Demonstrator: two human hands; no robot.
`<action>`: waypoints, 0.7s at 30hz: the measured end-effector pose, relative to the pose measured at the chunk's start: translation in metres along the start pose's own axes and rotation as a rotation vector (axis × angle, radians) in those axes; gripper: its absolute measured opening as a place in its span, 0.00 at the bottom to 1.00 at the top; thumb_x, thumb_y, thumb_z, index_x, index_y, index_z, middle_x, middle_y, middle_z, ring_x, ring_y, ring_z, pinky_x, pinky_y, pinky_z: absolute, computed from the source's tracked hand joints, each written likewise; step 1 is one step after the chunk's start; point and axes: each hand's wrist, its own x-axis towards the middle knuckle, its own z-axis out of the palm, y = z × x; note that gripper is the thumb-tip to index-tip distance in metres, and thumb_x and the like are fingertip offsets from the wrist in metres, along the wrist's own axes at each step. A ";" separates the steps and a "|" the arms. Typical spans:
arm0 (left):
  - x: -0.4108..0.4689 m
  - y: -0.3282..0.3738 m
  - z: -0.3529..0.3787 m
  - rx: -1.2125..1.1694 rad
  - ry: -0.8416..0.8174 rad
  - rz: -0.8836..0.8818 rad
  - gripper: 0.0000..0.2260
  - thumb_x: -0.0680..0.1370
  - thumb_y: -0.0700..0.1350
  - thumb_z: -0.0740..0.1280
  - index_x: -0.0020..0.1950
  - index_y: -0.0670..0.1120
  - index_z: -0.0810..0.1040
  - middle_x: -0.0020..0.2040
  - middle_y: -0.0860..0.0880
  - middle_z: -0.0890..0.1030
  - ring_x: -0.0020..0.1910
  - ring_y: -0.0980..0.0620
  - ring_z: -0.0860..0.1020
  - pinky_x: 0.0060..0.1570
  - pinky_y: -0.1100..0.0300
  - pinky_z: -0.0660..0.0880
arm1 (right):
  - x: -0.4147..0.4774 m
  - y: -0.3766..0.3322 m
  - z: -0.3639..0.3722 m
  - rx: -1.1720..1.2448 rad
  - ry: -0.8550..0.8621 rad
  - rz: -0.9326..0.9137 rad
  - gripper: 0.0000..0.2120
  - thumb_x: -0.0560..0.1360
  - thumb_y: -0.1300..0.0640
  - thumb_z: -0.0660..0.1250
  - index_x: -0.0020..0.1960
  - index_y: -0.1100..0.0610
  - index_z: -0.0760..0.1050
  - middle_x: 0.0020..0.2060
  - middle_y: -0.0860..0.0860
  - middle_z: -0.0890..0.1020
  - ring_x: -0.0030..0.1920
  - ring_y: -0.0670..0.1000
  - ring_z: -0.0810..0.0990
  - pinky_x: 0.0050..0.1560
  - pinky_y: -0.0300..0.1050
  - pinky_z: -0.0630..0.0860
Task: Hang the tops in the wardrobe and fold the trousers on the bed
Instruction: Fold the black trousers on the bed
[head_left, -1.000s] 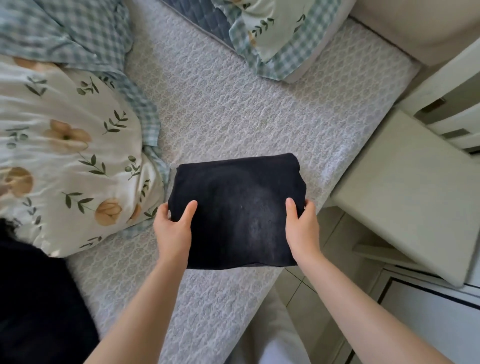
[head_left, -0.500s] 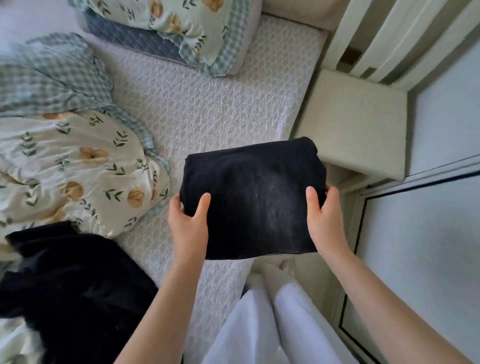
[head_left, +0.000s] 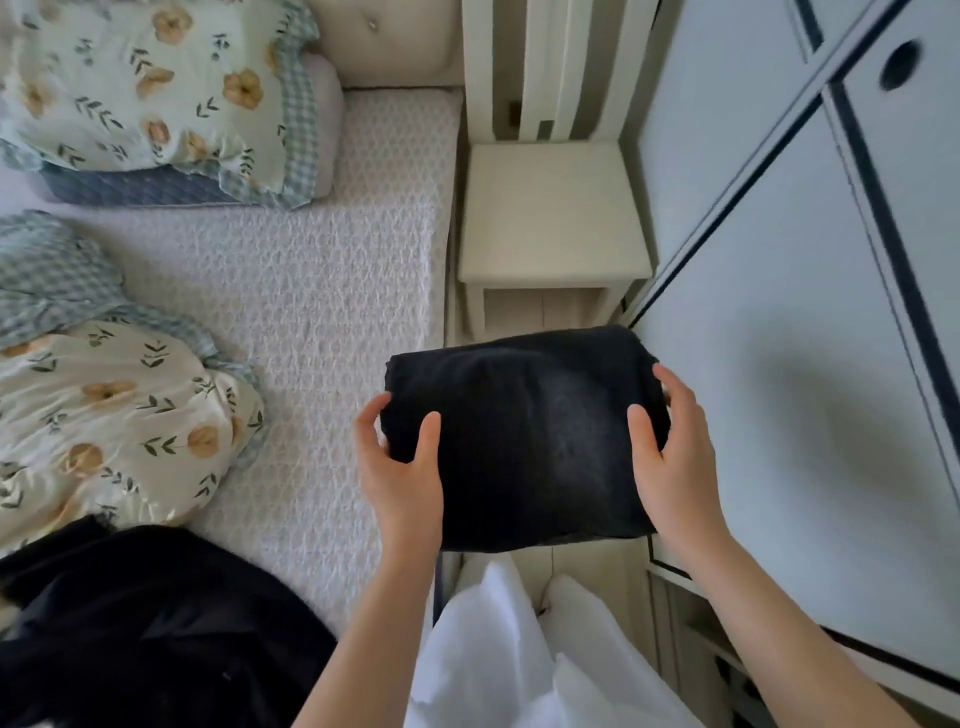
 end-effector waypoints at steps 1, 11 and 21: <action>-0.012 -0.002 0.003 0.013 -0.018 0.007 0.17 0.76 0.51 0.72 0.60 0.66 0.71 0.59 0.57 0.78 0.57 0.59 0.79 0.57 0.56 0.78 | -0.009 0.006 -0.011 -0.005 0.000 0.012 0.22 0.81 0.51 0.58 0.75 0.47 0.61 0.69 0.45 0.68 0.65 0.40 0.66 0.63 0.38 0.62; -0.087 -0.009 0.007 0.100 -0.176 0.057 0.16 0.76 0.51 0.72 0.58 0.65 0.73 0.60 0.56 0.77 0.58 0.56 0.79 0.57 0.56 0.79 | -0.096 0.034 -0.080 0.046 0.092 0.137 0.21 0.81 0.53 0.60 0.73 0.49 0.65 0.69 0.46 0.71 0.67 0.45 0.69 0.66 0.39 0.64; -0.097 -0.010 -0.015 0.177 -0.424 0.131 0.19 0.75 0.49 0.73 0.61 0.64 0.71 0.60 0.61 0.75 0.56 0.61 0.77 0.49 0.66 0.76 | -0.172 0.038 -0.073 0.084 0.310 0.302 0.21 0.81 0.54 0.61 0.73 0.51 0.66 0.67 0.45 0.72 0.65 0.40 0.68 0.65 0.37 0.63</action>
